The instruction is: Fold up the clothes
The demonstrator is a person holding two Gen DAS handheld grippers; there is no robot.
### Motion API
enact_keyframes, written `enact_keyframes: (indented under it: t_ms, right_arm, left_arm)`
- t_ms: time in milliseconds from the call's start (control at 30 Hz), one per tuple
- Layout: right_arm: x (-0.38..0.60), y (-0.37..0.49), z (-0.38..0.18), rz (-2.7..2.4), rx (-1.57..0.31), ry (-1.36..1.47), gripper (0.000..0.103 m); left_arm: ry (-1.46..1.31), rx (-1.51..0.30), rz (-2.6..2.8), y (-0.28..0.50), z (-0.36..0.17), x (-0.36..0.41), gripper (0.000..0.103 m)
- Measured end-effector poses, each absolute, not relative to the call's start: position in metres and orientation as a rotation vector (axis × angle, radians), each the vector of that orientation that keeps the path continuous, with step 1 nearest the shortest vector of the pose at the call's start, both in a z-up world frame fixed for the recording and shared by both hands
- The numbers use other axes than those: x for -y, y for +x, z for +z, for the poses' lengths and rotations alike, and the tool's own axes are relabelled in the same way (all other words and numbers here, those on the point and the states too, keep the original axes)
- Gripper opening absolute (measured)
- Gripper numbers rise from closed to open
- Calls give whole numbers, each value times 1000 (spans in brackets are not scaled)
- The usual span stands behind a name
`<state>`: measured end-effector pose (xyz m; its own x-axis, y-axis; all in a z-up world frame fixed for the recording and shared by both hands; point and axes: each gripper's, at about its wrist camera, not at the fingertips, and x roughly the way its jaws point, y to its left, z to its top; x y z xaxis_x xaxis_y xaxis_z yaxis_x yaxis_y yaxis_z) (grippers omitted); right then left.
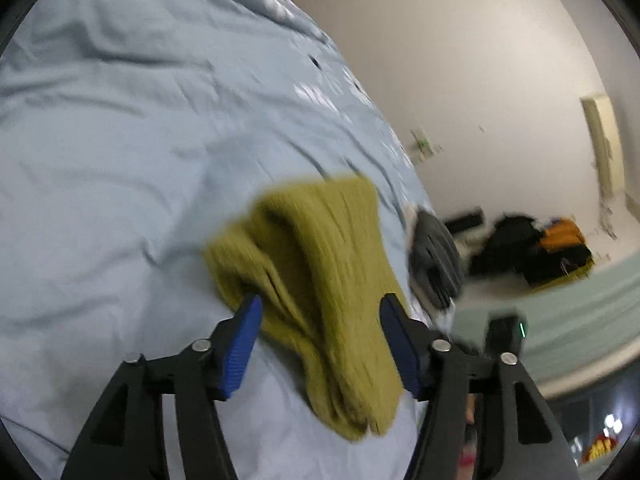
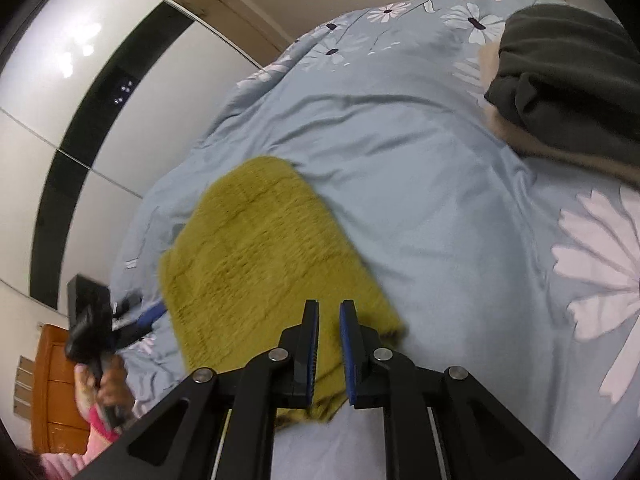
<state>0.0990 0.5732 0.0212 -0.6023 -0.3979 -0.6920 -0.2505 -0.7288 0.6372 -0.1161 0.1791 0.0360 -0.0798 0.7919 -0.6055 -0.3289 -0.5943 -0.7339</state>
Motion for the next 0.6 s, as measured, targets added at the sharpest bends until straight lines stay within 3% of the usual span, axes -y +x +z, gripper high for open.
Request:
enact_keyframes:
  t_ms: [100, 233, 367, 433, 467, 600]
  right_arm:
    - [-571, 110, 22, -2494, 1143, 1309, 13]
    - [-566, 124, 12, -2438, 1266, 1266, 14]
    - [-568, 146, -5, -2407, 1406, 1278, 42]
    - [-570, 154, -12, -2392, 1466, 1274, 45]
    - [-570, 157, -12, -2388, 1480, 1266, 47]
    - [-567, 159, -11, -2388, 1498, 1246, 55]
  left_arm:
    - [-1389, 527, 1866, -135, 37, -187, 73]
    - [-1453, 582, 1858, -156, 22, -180, 74]
    - [-1485, 617, 1786, -158, 11, -192, 73]
    - [-1471, 584, 1808, -155, 15, -197, 72]
    - [-1467, 566, 1818, -153, 17, -200, 66]
    - [-1476, 513, 1835, -151, 21, -209, 27]
